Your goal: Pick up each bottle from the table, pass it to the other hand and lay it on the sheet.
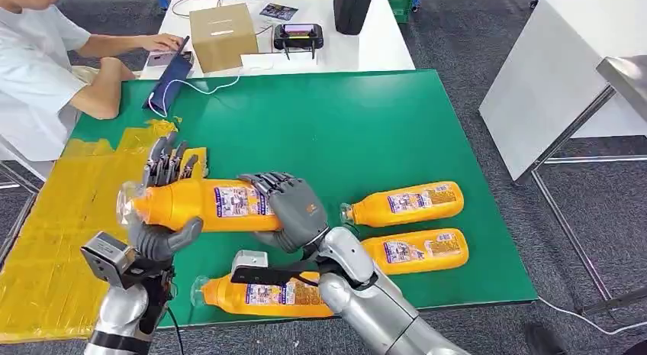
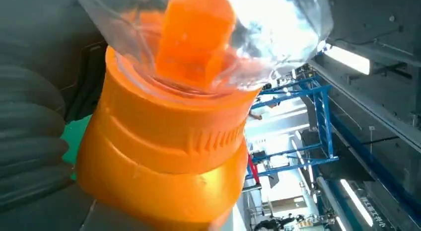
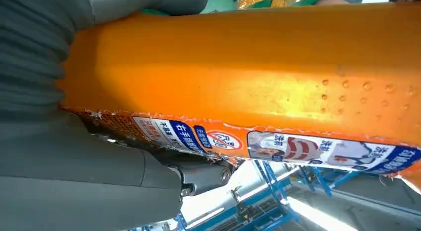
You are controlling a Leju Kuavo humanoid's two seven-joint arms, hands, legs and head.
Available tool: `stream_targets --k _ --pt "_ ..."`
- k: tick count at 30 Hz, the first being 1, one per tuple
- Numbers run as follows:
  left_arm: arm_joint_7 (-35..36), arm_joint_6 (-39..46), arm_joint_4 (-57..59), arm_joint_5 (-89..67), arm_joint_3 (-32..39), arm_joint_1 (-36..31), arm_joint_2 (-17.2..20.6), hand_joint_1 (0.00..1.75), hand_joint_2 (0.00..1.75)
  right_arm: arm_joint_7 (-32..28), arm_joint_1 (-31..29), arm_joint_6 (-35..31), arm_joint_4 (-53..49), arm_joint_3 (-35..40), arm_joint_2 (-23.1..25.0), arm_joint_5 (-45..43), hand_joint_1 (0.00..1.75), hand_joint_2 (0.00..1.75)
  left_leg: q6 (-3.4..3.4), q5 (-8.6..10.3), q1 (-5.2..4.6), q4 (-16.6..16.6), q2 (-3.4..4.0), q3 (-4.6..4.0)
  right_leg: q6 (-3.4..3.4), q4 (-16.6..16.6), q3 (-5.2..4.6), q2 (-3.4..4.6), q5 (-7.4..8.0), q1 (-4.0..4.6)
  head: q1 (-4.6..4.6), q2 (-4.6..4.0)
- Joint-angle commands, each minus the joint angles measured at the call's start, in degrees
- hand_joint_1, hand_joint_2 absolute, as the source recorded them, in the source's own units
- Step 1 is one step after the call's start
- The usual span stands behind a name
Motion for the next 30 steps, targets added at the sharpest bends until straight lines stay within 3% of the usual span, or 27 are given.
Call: stream_targets --k 1,2,30 --pt "-0.23 -2.33 4.00 2.88 -2.09 -2.47 -0.19 1.55 1.75 -0.99 -2.35 -0.76 3.62 0.85 -0.90 -1.04 1.75 1.75 -0.05 -0.08 0.08 0.00 -0.26 0.23 -0.10 -0.04 0.28 0.28 -0.09 0.01 0.00 0.00" --pt "-0.24 -2.35 4.00 2.91 -2.10 -2.49 -0.18 1.75 1.75 -1.02 -2.34 -0.81 3.68 0.86 -0.89 -1.03 1.73 1.75 -0.02 -0.02 0.03 -0.03 -0.17 0.11 -0.05 -0.03 0.14 0.13 -0.04 -0.01 0.00 0.00" --pt "-0.22 -3.48 4.91 4.22 -4.19 -4.16 -0.65 1.75 1.75 -0.85 -1.66 -3.98 1.41 -1.57 -0.75 -2.77 1.75 1.75 -0.05 -0.08 0.08 0.01 -0.30 0.19 -0.09 -0.01 0.26 0.25 -0.11 0.01 0.00 0.00"
